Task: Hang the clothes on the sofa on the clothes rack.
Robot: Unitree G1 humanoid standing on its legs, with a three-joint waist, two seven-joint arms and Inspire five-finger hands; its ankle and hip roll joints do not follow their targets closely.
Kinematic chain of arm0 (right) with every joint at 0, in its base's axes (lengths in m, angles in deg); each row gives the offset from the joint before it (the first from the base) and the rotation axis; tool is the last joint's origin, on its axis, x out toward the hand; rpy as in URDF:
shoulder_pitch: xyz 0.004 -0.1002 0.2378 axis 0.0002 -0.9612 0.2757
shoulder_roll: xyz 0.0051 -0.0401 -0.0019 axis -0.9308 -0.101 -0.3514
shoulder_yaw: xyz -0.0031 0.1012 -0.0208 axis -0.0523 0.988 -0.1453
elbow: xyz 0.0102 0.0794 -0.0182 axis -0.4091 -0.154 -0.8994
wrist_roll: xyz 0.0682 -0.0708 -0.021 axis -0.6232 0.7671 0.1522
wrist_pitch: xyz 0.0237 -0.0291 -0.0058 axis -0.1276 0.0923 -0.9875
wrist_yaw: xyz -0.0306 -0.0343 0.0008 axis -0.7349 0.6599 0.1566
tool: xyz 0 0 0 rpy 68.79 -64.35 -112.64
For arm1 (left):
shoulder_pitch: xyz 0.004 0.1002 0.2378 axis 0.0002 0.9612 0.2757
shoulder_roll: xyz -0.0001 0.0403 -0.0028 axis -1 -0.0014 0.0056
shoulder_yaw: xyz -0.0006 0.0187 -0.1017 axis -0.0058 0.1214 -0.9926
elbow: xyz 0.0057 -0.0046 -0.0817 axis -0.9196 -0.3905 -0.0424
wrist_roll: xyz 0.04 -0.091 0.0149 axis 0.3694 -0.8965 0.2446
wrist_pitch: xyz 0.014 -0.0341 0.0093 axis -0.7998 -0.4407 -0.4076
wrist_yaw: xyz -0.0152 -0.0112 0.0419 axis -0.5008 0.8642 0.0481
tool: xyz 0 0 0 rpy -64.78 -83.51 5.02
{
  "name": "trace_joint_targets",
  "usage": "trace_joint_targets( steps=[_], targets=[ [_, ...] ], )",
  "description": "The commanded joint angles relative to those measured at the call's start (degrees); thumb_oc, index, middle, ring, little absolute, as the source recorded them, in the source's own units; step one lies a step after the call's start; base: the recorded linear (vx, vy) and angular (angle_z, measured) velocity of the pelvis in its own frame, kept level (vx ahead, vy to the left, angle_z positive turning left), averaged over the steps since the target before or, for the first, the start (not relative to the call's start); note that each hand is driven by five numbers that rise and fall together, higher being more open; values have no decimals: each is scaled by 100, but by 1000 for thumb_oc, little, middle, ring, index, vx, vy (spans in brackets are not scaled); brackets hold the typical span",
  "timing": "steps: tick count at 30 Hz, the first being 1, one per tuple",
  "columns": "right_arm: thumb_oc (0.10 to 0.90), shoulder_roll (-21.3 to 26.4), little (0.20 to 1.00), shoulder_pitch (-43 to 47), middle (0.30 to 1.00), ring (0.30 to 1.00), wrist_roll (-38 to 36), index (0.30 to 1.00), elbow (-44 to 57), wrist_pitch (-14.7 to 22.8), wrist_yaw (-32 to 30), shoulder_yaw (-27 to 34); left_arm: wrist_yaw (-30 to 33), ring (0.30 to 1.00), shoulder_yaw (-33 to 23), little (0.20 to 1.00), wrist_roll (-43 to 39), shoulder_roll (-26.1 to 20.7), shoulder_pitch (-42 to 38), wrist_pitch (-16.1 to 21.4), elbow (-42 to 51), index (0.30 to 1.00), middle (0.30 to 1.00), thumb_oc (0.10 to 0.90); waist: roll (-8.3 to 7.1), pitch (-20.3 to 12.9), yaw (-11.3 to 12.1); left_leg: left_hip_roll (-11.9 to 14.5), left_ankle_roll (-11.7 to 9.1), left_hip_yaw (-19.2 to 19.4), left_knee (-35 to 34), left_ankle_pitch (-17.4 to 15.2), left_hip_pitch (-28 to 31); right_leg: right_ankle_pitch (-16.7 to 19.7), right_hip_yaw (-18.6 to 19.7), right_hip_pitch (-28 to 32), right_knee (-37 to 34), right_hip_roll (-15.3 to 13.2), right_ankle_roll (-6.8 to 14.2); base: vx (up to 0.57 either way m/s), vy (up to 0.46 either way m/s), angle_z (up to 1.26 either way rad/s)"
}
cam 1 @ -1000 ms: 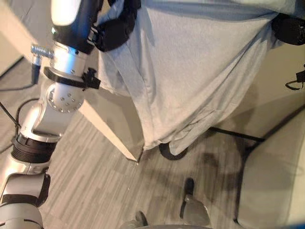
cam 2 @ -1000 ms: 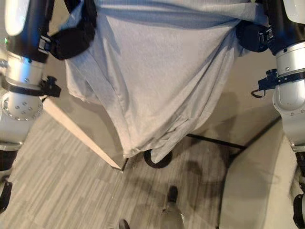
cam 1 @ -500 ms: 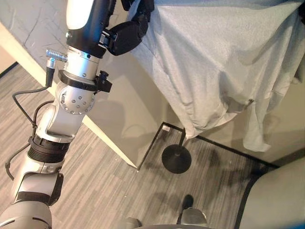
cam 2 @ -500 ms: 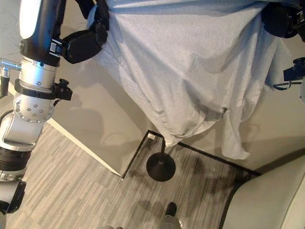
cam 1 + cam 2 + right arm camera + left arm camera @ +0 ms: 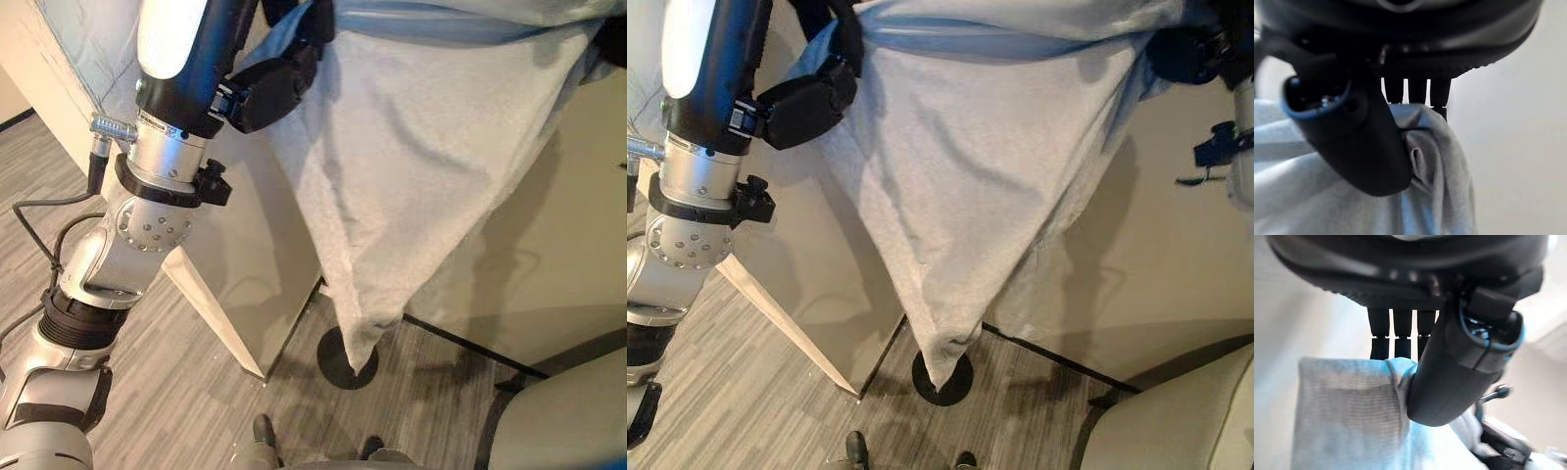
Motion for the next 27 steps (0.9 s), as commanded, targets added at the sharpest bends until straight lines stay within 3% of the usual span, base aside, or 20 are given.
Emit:
trace_joint_targets(
  steps=[1, 9, 15, 24, 25, 27],
  targets=[
    [400, 446, 300, 956, 300, 300, -261, 300, -598, -435, -252, 8, 281, 300, -931, 300, -269, -171, -440, -397, -1171, 300, 300, 400, -250, -504, 265, 329, -516, 358, 7, -984, 539, -789, -232, -151, 18, 449, -154, 52, 4, -1],
    [400, 103, 300, 983, 300, 300, -257, 300, -1081, -532, -140, -357, 176, 300, -536, 300, -211, -108, -587, -472, -1770, 300, 300, 400, -292, -531, 207, 337, -470, 509, 7, -1055, 534, -738, -173, -260, 18, 455, -86, 47, 6, -10],
    [400, -682, 300, 295, 300, 300, -333, 300, -1239, -507, -158, -149, 91, 300, -119, 300, -210, 205, -590, -526, -2565, 300, 300, 400, -289, -509, 119, 347, -431, 591, 7, -1116, 545, -721, -137, -302, 18, 469, -79, 24, 0, -8],
    [400, -2478, 300, -1450, 300, 300, -268, 300, -803, -464, -347, 626, 20, 300, -27, 300, -91, 845, 321, -678, -3384, 300, 300, 400, -248, -424, 38, 356, -345, 653, 7, -1210, 669, -742, -71, -254, 18, 468, -115, 23, 7, -5],
    [400, -3318, 300, -2521, 300, 300, -116, 300, -401, -405, -379, 1043, -33, 300, -348, 300, -103, 1316, 1306, -678, -3189, 300, 300, 400, -207, -365, 12, 340, -293, 646, 7, -1268, 721, -749, -48, -226, 18, 463, -145, 59, 27, -13],
    [400, -3445, 300, -2684, 300, 300, -76, 300, -316, -407, -389, 1106, -47, 300, -400, 300, -116, 1388, 1489, -676, -3101, 300, 300, 400, -207, -367, 15, 333, -284, 646, 7, -1281, 731, -752, -44, -217, 18, 461, -149, 41, 21, -6]
  ],
)
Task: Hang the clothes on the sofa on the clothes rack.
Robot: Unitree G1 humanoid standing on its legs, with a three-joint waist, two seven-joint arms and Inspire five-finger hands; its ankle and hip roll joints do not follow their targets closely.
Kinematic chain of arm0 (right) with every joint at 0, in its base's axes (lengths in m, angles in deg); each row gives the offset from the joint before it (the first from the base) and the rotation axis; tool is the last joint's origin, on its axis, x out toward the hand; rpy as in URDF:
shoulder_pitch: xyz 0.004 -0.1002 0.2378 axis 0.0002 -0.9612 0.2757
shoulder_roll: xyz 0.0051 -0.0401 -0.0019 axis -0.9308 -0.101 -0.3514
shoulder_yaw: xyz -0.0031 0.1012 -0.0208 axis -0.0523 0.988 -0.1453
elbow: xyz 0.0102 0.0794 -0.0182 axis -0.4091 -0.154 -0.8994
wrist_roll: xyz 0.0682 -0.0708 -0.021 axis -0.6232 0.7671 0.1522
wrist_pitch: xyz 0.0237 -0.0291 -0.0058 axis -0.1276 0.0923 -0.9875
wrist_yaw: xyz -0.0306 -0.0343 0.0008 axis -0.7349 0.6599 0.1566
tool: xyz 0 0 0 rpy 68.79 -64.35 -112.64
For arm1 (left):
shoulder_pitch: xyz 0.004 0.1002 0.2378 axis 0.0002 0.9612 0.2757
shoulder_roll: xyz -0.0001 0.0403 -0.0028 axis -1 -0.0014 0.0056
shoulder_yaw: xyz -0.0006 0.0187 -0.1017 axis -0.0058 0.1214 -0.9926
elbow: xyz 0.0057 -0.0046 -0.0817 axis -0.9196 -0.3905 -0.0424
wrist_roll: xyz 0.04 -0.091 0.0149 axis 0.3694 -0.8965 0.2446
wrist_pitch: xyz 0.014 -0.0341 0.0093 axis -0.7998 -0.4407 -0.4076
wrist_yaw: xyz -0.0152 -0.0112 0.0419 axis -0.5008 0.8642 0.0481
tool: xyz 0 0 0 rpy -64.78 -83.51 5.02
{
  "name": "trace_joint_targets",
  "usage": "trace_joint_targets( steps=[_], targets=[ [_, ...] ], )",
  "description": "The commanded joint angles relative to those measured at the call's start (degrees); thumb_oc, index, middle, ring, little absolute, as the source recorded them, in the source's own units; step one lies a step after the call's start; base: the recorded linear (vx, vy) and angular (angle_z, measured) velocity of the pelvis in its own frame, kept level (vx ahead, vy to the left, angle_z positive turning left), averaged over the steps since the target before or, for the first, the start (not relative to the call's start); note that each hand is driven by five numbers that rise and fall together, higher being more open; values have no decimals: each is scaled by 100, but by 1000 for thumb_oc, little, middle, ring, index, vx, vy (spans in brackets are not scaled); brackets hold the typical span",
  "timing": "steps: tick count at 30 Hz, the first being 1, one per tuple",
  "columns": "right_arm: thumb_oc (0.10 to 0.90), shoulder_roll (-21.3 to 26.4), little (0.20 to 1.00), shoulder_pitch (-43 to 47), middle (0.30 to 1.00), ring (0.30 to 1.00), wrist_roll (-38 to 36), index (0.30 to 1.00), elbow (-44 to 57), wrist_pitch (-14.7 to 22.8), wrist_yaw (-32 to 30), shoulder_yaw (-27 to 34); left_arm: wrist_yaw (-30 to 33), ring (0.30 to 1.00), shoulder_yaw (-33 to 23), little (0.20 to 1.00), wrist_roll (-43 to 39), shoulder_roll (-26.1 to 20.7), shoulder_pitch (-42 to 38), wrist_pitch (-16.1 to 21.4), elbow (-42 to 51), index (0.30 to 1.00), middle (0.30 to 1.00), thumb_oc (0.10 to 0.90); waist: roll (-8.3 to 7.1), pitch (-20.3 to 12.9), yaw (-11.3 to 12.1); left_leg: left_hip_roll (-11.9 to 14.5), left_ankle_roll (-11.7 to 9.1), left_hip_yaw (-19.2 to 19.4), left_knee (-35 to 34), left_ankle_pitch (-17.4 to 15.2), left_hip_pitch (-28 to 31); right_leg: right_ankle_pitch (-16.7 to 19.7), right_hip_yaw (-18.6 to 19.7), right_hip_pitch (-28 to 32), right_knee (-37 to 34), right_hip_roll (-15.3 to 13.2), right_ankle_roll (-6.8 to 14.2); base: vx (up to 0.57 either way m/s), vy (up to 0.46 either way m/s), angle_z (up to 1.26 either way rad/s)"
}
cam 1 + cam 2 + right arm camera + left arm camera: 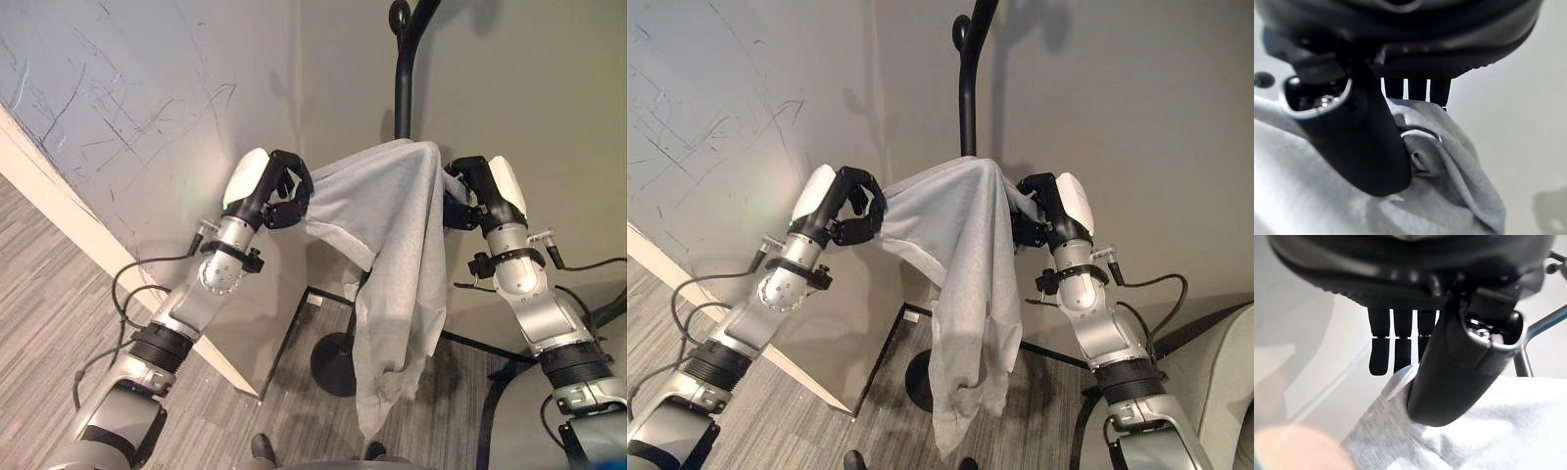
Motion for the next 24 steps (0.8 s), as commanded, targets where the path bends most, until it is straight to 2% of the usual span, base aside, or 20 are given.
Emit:
trace_joint_targets(
  steps=[1, 2, 3, 4, 5, 12, 14, 15, 17, 20, 24],
  targets=[
    [400, 550, 300, 85, 300, 300, 54, 300, -446, -308, -472, 580, 346, 300, -797, 300, -171, -630, -73, -422, -413, 300, 300, 400, -258, 82, 173, 41, -213, 294, 22, -1322, 788, -681, -380, 86, 23, 154, -70, 0, 0, 0],
    [400, 424, 300, -61, 300, 300, 7, 300, -426, -292, -470, 622, 334, 505, -845, 505, -377, -470, 89, -408, -357, 505, 505, 536, -256, 90, 169, 39, -205, 286, 22, -1322, 794, -683, -375, 93, 23, 153, -79, 0, 0, 0],
    [627, 323, 641, -170, 641, 641, -34, 641, -370, -262, -457, 657, 294, 900, -905, 900, -500, -363, 225, -403, -300, 900, 900, 800, -251, 107, 169, 31, -196, 279, 22, -1328, 798, -680, -365, 97, 23, 154, -90, 0, 0, 0],
    [759, 262, 839, -235, 839, 839, -103, 839, -332, -227, -437, 707, 269, 900, -942, 900, -564, -313, 310, -392, -256, 900, 900, 800, -249, 109, 170, 26, -193, 274, 22, -1332, 802, -677, -360, 102, 23, 155, -96, 0, 0, 0],
    [800, 111, 900, -429, 900, 900, -344, 900, -250, -132, -398, 817, 200, 900, -973, 900, -751, -167, 494, -365, -169, 900, 900, 800, -238, 116, 158, 18, -183, 266, 22, -1342, 808, -678, -355, 109, 23, 149, -106, 0, 0, 0],
    [800, 15, 900, -954, 900, 900, -607, 900, 121, 44, -248, 1203, -16, 900, -1287, 900, -1032, -142, 993, -294, 125, 900, 900, 800, -192, 128, 125, 7, -172, 269, 22, -1343, 837, -671, -341, 138, 23, 147, -135, -7, 2, -2],
    [800, 75, 900, -1327, 900, 900, -561, 900, 192, 88, -60, 1512, -289, 900, -1670, 900, -988, -318, 1622, -182, 418, 900, 900, 800, -138, 131, 128, 3, -170, 344, 22, -1342, 876, -648, -373, 151, 23, 126, -118, -53, 14, -11],
    [800, 49, 900, -1530, 900, 900, -569, 900, 203, 105, -51, 1672, -348, 900, -1843, 900, -1082, -253, 2036, -172, 457, 900, 900, 800, -116, 152, 140, -2, -163, 394, 22, -1332, 895, -617, -385, 154, 23, 106, -110, -50, 15, -17],
    [800, 28, 900, -1620, 900, 900, -602, 900, 184, 102, -39, 1723, -390, 900, -1886, 900, -1243, -176, 2192, -183, 441, 900, 900, 800, -107, 159, 148, -2, -162, 408, 22, -1327, 892, -610, -392, 150, 23, 99, -112, -31, 12, -23],
    [800, -189, 900, -2246, 900, 900, -784, 900, -43, 124, 309, 1866, -868, 900, -2038, 900, -1624, -30, 2982, -186, 399, 900, 900, 800, -84, 211, 157, -27, -141, 433, 22, -1316, 866, -577, -438, 145, 23, 68, -99, -17, 17, -8],
    [800, -433, 900, -2581, 900, 900, -789, 900, -254, 161, 524, 1757, -1107, 900, -1941, 900, -1444, 25, 3317, -205, 225, 900, 900, 800, -89, 227, 148, -39, -133, 448, 22, -1315, 849, -550, -487, 145, 23, 42, -93, 0, 0, 0]
  ],
)
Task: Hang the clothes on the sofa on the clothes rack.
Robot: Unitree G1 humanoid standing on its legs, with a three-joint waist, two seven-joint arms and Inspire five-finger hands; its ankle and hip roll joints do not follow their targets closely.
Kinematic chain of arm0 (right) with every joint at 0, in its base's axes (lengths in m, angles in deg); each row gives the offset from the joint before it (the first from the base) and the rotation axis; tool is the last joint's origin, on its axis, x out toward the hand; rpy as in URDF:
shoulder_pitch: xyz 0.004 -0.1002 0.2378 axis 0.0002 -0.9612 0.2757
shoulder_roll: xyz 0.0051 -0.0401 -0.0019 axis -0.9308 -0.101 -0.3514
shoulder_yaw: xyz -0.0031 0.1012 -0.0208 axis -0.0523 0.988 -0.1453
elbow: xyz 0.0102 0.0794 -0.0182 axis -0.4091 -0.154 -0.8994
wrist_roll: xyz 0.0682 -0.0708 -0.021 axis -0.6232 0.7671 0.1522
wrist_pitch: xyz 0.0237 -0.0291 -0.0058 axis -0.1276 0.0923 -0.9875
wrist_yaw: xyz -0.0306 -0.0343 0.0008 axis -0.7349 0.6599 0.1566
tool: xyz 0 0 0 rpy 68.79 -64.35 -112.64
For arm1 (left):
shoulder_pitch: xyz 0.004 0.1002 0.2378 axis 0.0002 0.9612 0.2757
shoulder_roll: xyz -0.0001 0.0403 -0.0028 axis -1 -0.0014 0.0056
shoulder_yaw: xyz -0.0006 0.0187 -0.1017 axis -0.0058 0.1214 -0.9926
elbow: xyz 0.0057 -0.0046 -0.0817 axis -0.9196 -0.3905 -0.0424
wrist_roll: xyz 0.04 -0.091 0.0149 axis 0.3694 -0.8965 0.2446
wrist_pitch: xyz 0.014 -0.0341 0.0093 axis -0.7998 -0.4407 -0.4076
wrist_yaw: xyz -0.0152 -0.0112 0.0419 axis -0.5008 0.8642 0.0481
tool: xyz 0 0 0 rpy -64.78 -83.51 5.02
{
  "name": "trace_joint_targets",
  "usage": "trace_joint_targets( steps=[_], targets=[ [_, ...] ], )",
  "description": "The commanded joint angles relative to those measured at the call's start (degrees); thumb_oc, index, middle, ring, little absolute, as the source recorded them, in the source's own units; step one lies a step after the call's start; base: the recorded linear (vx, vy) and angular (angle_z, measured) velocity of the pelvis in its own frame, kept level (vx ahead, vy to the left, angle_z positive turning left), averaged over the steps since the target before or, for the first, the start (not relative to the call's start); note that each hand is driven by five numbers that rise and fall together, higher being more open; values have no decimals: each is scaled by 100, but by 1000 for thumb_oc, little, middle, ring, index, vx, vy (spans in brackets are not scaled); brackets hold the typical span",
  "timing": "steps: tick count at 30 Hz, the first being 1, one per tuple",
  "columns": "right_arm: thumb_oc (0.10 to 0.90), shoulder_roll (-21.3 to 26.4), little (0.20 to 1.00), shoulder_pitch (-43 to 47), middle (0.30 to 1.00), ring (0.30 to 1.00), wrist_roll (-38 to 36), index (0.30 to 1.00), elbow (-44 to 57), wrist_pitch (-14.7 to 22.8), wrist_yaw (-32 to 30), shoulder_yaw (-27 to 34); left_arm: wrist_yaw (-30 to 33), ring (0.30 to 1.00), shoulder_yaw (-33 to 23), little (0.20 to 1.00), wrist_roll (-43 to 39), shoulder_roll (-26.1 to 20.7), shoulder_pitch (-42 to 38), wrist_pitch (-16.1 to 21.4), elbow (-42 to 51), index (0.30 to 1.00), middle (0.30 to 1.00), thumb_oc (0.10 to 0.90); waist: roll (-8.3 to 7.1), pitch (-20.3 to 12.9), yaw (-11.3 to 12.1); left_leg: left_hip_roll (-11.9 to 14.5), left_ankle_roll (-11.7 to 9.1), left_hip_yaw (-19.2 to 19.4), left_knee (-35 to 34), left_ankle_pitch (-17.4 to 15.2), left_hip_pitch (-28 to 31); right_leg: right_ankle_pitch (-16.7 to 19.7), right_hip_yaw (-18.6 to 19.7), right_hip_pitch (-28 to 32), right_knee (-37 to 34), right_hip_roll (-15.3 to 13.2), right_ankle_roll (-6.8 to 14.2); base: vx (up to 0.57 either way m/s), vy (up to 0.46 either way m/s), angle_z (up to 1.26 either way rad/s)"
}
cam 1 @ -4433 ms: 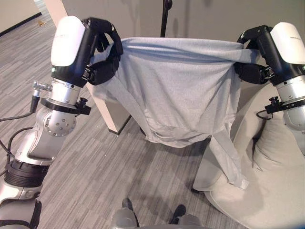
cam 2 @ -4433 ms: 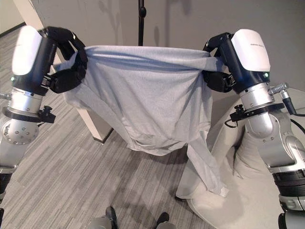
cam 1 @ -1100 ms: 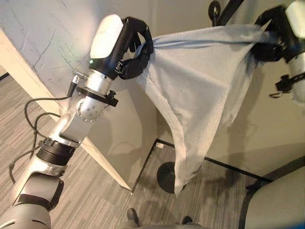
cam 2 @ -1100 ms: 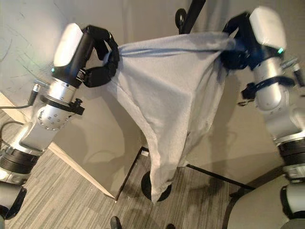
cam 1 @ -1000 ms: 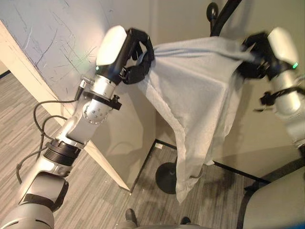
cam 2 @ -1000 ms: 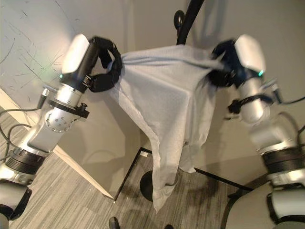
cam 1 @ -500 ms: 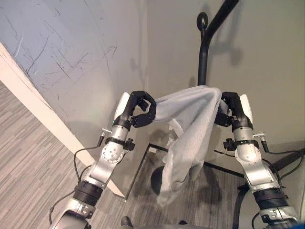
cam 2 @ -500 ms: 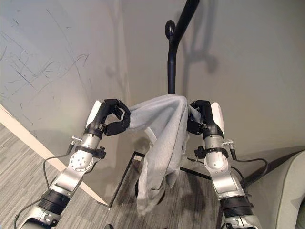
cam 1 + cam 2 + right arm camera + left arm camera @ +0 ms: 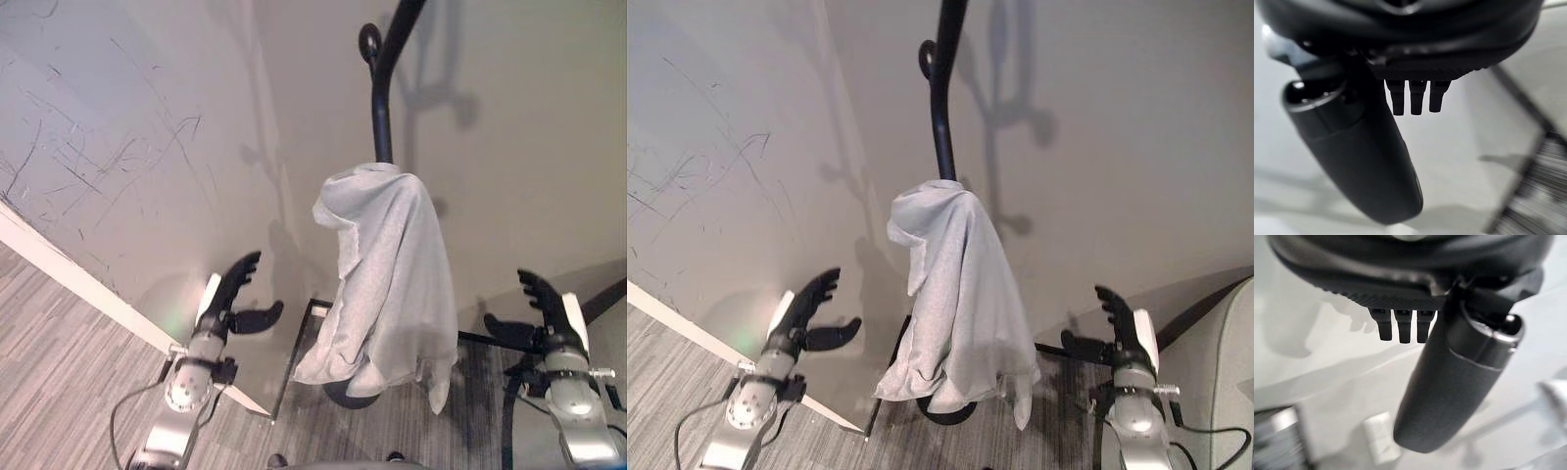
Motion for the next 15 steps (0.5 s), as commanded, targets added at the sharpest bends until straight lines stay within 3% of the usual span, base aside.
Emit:
trace_joint_targets(
  steps=[1, 8, 11, 15],
  targets=[
    [800, -195, 900, 434, 900, 900, 5, 900, 170, 420, 157, 311, 3, 900, -818, 900, -56, -623, -187, 3, -177, 900, 900, 800, -549, 222, 262, -135, -59, 203, 46, -1154, 529, -450, -695, 24, 53, -22, -96, -14, 7, 3],
    [800, -812, 900, 216, 900, 900, -371, 900, -1272, 390, 443, -596, -246, 900, -272, 900, -7, -525, 81, -6, -742, 900, 900, 800, -556, 289, 291, -126, -70, 199, 46, -1110, 464, -438, -785, -12, 53, -43, -108, -36, 4, 8],
    [800, -1271, 900, 169, 900, 900, -545, 900, -2388, 262, 745, -1225, -216, 900, -19, 900, 241, -387, 151, -63, -1590, 900, 900, 800, -529, 301, 351, -97, -115, 98, 46, -1179, 500, -553, -773, 38, 53, -14, -80, -17, 5, 11],
    [800, -1581, 900, 305, 900, 900, -1072, 900, -3334, 191, 800, -1351, 8, 900, 16, 900, 267, -138, 46, -171, -2691, 900, 900, 800, -495, 306, 403, -97, -134, 83, 46, -1148, 504, -584, -824, 83, 53, -10, -87, -6, 16, 10]
  ],
)
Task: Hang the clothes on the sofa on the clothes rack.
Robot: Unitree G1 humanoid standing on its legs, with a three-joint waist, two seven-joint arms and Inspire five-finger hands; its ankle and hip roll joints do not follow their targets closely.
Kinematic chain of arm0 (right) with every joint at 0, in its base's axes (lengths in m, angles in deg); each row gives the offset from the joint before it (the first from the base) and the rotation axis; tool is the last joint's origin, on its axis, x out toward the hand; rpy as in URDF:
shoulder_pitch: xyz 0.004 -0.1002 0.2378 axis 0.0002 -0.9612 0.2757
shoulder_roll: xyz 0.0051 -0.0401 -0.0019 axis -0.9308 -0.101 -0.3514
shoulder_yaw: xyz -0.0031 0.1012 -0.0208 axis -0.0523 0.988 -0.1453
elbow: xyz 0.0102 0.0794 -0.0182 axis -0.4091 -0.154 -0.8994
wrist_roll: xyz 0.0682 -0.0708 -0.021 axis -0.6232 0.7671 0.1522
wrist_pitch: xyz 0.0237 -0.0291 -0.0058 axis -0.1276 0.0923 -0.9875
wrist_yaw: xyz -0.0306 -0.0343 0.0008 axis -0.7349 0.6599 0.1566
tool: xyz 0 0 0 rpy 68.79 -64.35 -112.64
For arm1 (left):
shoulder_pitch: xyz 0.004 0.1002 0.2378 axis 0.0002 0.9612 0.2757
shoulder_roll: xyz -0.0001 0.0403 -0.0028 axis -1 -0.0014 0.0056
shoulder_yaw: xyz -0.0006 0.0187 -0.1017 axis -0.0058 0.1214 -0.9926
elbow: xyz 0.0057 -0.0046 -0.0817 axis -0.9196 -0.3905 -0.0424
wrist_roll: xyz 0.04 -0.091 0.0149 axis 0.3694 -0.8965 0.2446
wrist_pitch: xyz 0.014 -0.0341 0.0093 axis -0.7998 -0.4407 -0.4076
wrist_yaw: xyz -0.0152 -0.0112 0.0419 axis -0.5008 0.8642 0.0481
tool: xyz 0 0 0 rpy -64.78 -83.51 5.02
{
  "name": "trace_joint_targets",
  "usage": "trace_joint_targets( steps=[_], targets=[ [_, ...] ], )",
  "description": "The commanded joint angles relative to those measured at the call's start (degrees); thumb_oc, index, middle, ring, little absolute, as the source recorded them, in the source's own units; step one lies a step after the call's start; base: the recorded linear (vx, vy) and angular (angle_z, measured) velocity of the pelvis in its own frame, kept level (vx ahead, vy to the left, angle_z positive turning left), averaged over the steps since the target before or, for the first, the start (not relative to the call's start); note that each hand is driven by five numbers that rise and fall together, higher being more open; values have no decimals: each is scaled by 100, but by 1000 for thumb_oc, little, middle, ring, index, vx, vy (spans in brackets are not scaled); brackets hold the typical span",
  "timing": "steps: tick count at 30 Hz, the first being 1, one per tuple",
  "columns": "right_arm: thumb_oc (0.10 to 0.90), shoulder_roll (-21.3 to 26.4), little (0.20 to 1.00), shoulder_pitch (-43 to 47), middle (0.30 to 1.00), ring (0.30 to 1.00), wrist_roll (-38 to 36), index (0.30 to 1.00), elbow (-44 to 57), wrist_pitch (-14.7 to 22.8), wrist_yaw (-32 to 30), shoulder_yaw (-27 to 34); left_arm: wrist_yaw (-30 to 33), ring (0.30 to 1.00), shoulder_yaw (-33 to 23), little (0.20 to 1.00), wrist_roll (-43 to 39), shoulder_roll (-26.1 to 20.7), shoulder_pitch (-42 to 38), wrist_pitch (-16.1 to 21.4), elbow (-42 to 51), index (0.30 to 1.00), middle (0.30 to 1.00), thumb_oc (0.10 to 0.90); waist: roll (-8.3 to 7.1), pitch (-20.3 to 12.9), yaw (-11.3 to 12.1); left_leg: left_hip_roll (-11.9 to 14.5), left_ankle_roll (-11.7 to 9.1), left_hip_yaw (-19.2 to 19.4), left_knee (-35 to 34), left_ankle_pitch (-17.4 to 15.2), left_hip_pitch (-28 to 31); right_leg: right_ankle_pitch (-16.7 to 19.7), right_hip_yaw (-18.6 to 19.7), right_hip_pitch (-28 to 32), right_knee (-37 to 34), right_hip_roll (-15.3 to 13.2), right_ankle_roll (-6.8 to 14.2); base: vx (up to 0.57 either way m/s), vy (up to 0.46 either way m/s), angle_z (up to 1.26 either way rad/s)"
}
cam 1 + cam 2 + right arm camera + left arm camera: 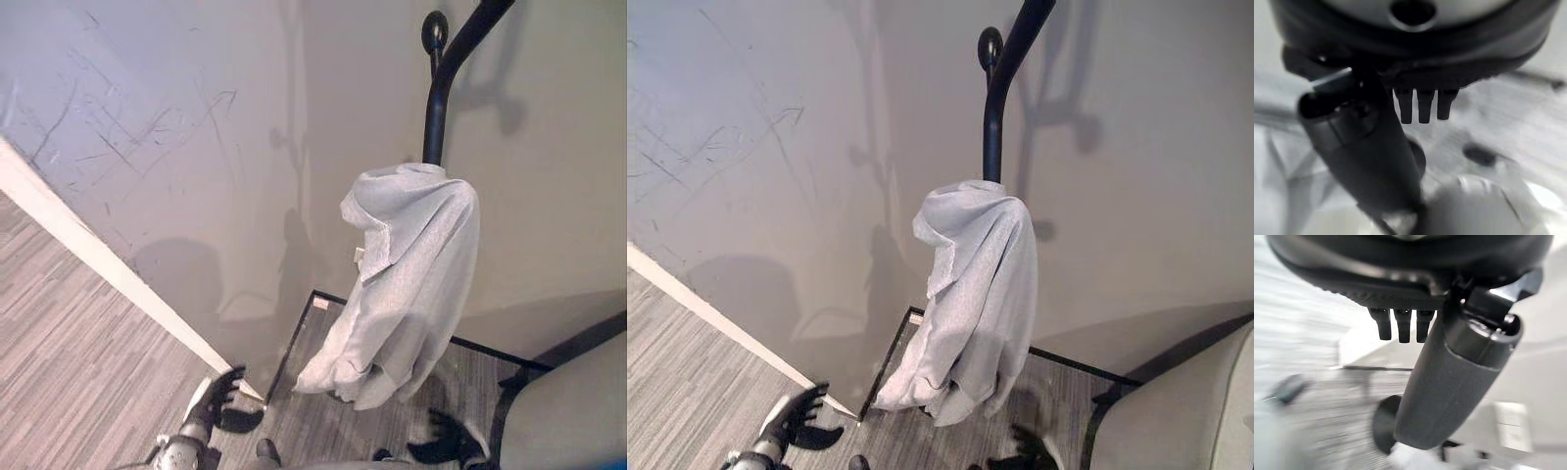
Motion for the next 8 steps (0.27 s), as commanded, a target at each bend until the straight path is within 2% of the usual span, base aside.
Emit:
trace_joint_targets(
  steps=[1, 4, 8],
  targets=[
    [800, 142, 900, 404, 900, 900, -467, 900, -37, 138, 79, 64, 178, 900, -94, 900, 214, -290, -494, 216, 351, 900, 900, 800, -167, 171, 97, 22, -141, 261, 26, -1159, 543, -535, -593, -29, 49, 117, -148, 36, 46, 7],
    [800, -20, 900, 539, 900, 900, -1091, 900, -689, 143, 69, 195, 362, 900, -102, 900, 171, -70, -670, 138, -810, 900, 900, 800, -147, 154, 115, 21, -159, 264, 26, -1151, 561, -560, -630, 11, 49, 125, -154, -11, 20, 3],
    [800, -66, 900, 725, 900, 900, -1369, 900, -1045, 187, 35, 212, 435, 900, -186, 900, -126, 133, -909, 175, -1596, 900, 900, 800, -141, 123, 135, 19, -176, 256, 26, -1135, 575, -577, -628, 26, 49, 133, -159, -3, 12, 3]
  ],
)
